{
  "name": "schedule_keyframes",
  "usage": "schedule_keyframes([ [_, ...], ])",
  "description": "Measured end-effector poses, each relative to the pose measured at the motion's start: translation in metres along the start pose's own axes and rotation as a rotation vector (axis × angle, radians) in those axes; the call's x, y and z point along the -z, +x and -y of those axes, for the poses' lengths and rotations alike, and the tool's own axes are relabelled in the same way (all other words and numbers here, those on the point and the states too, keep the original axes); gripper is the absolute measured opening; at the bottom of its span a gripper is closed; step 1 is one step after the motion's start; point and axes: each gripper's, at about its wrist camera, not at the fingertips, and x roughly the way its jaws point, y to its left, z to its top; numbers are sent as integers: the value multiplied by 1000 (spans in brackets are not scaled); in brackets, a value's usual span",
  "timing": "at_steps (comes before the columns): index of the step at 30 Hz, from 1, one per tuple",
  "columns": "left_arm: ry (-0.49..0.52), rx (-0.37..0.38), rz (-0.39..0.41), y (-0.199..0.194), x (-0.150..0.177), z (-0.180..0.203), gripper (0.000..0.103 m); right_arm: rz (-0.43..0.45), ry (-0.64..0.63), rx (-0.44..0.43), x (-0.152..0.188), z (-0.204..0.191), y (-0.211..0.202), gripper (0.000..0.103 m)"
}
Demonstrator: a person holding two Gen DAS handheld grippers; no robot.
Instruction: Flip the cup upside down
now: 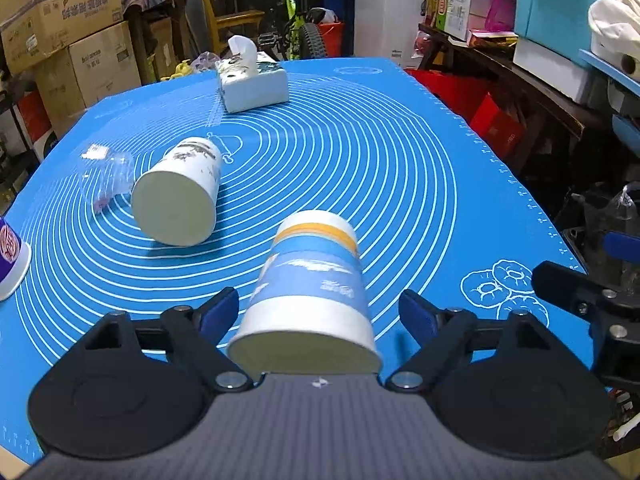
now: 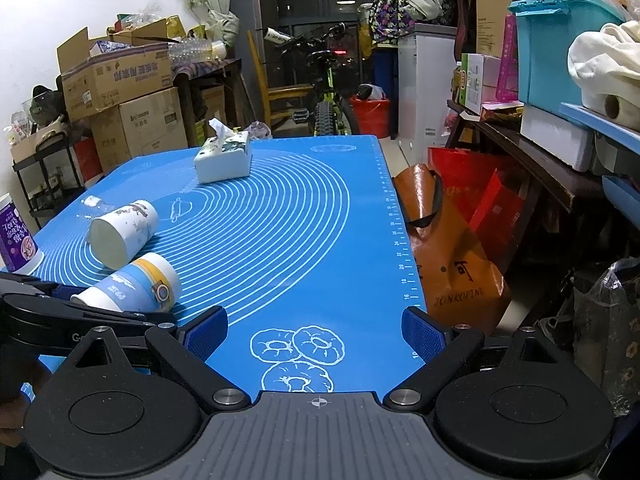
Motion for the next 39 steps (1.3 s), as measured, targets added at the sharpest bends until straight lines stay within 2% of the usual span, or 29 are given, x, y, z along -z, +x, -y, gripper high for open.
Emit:
schedule_keyframes([
  [13,13,-3,18,-7,-1,0,94,1,-5,-1,-1,0,-2,94],
  [19,4,4,71,-34,-4,-10,94,15,-19,-2,-10,-6,-8,94],
  [24,-12,-5,119,-59,-8,-28,98,17,-32,-41,-25,-17,-13,94],
  [27,-31,-26,136,-67,-10,-43,100,-2,-33,-84,-37,-27,-12,94],
  [31,-46,-69,120,-63,-10,-68,101,-48,-20,-141,-53,-43,-1,94],
  [39,-72,-120,80,-38,2,-110,103,-234,1,-242,-72,-89,45,94],
])
